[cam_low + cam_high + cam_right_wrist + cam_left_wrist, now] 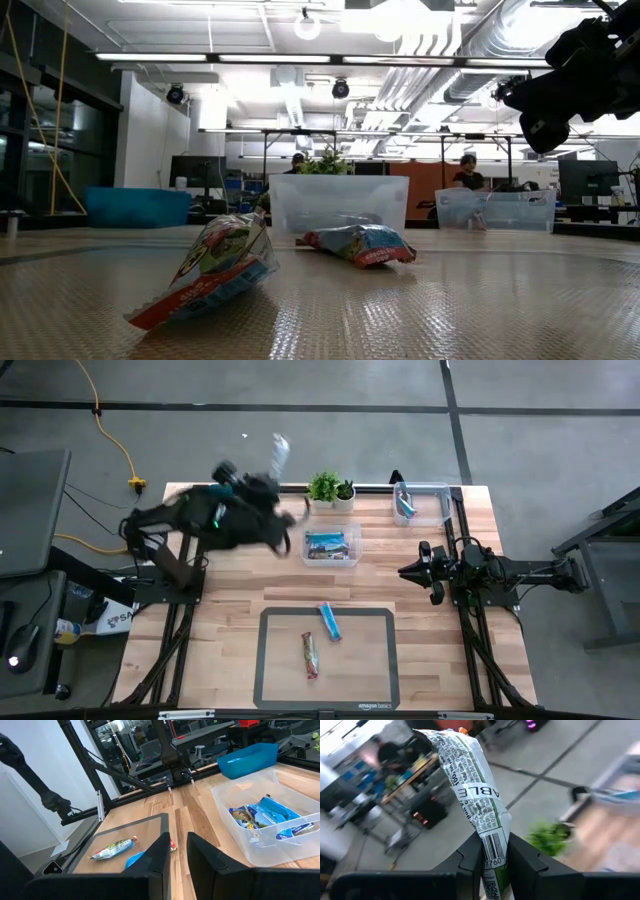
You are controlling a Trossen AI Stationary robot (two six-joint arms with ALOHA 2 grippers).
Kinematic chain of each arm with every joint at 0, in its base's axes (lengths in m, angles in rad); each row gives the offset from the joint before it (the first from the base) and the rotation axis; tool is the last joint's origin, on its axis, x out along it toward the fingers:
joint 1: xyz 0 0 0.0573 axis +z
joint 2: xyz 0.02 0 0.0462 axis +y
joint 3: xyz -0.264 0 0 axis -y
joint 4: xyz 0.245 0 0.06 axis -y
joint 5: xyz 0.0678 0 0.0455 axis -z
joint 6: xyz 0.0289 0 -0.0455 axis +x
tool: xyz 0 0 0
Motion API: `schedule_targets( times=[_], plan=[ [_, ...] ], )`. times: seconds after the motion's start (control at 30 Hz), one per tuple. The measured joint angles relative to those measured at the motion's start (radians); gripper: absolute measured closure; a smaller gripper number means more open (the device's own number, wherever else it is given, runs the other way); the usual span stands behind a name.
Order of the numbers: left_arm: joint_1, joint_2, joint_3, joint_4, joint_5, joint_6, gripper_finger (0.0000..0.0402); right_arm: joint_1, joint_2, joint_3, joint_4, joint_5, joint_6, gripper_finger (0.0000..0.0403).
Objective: Pick and place Granola Bars by type
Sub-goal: Put the orange granola bar in the blue bin
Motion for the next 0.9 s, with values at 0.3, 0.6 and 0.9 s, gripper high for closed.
schedule_targets(
  times=[0.3,0.6,0.9],
  plan=[
    [0.323,-0.105,-0.001,0.0,0.096,0.107,0.0333,0.0,0.0,0.0,0.0,0.0,0.0,0.0352],
    [0.705,-0.167,-0.034,0.0,0.517,0.075,0.0333,0.0,0.0,0.0,0.0,0.0,0.0,0.0356],
    [0.982,-0.243,-0.355,0.001,0.831,0.062,0.0333,0.0,0.0,0.0,0.0,0.0,0.0,0.035]
  ],
)
